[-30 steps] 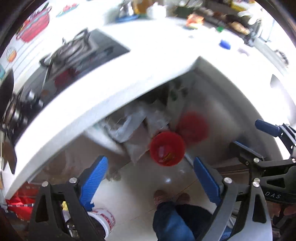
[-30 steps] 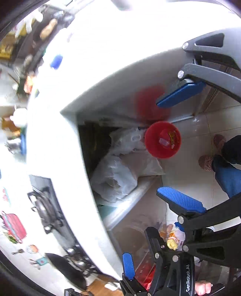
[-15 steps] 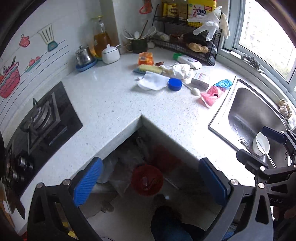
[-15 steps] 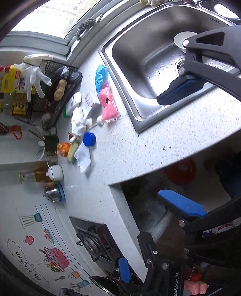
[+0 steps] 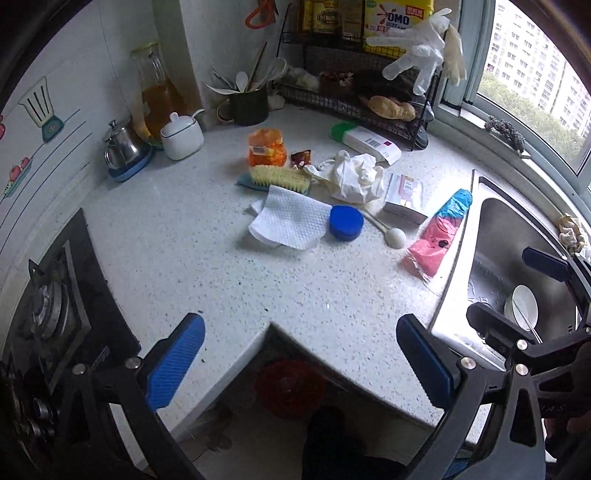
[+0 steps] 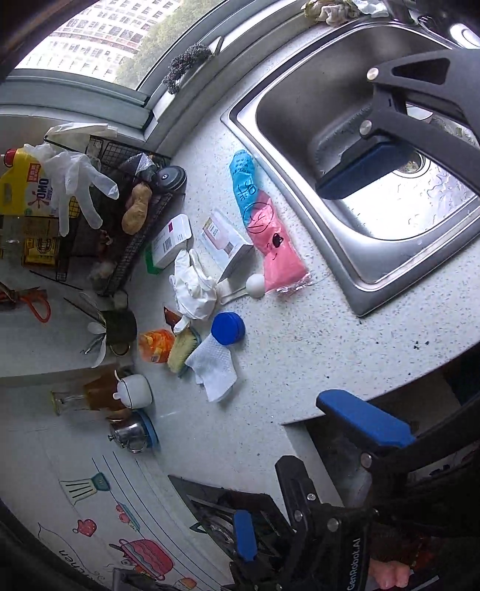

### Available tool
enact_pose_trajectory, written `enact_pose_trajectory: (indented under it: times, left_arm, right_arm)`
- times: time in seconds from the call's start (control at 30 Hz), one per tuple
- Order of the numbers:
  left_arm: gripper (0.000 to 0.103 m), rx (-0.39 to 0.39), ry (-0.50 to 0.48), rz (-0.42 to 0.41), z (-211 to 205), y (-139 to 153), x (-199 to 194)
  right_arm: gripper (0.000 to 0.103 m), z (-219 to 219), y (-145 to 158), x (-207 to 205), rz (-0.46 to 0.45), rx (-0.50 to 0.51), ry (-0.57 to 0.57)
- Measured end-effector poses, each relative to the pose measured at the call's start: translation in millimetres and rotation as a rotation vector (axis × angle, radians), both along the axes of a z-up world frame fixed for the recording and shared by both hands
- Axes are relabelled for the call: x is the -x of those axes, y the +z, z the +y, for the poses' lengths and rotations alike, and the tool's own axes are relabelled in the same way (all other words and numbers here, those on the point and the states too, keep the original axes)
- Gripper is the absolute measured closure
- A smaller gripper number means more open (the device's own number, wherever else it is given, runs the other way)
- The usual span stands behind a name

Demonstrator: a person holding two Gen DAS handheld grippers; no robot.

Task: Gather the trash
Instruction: 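Raise both tools back up to the counter, then grasp the white wipe with the right tool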

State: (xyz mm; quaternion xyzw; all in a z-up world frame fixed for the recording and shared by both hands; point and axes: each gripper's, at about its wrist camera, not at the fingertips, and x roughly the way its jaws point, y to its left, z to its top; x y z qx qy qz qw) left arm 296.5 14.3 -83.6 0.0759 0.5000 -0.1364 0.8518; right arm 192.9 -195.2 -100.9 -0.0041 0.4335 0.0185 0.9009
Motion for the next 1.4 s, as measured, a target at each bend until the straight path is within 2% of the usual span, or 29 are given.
enact_pose_trajectory:
  times: [0.33,0.7,0.9,1.03,1.13,1.17,1.2,1.23,1.27,1.3,1.4]
  left_arm:
    - [0.000,-0.012,0.081,0.074,51.6,-26.8,-87.7]
    - [0.000,-0.018,0.182,0.175,96.2,-67.9,-134.4]
    - [0.000,-0.033,0.196,0.206,105.1,-82.4,-142.7]
    - [0.000,-0.027,0.207,0.212,111.4,-83.1,-143.4]
    - [0.000,-0.027,0.205,0.214,113.5,-82.2,-141.8]
    - [0.000,-0.026,0.203,0.214,113.5,-81.4,-140.8]
    - [0.000,-0.024,0.201,0.213,113.9,-80.5,-139.9]
    - [0.000,-0.022,0.199,0.211,112.6,-78.9,-139.9]
    - [0.000,-0.019,0.196,0.209,112.9,-77.7,-138.8]
    - [0.000,-0.019,0.193,0.206,111.5,-76.2,-138.1]
    - [0.000,-0.012,0.178,0.198,106.0,-70.1,-135.0]
  right_arm:
    - [0.000,40.5,-16.9,-110.1,0.073,0.014,0.103]
    - [0.001,84.2,-58.3,-197.8,0.178,0.006,0.264]
    - [0.018,96.6,-82.9,-221.1,0.269,0.018,0.315]
    - [0.021,101.6,-88.0,-221.4,0.270,0.045,0.332]
    - [0.034,106.5,-85.2,-217.9,0.251,0.065,0.350]
    - [0.044,108.2,-83.7,-215.4,0.245,0.062,0.358]
    - [0.061,111.3,-81.3,-211.7,0.238,0.057,0.369]
    - [0.071,115.3,-79.5,-208.6,0.236,0.051,0.381]
    - [0.088,118.9,-78.6,-205.0,0.239,0.045,0.391]
    - [0.093,122.8,-78.3,-200.9,0.238,0.051,0.392]
    - [0.096,121.6,-77.3,-196.2,0.239,0.026,0.376]
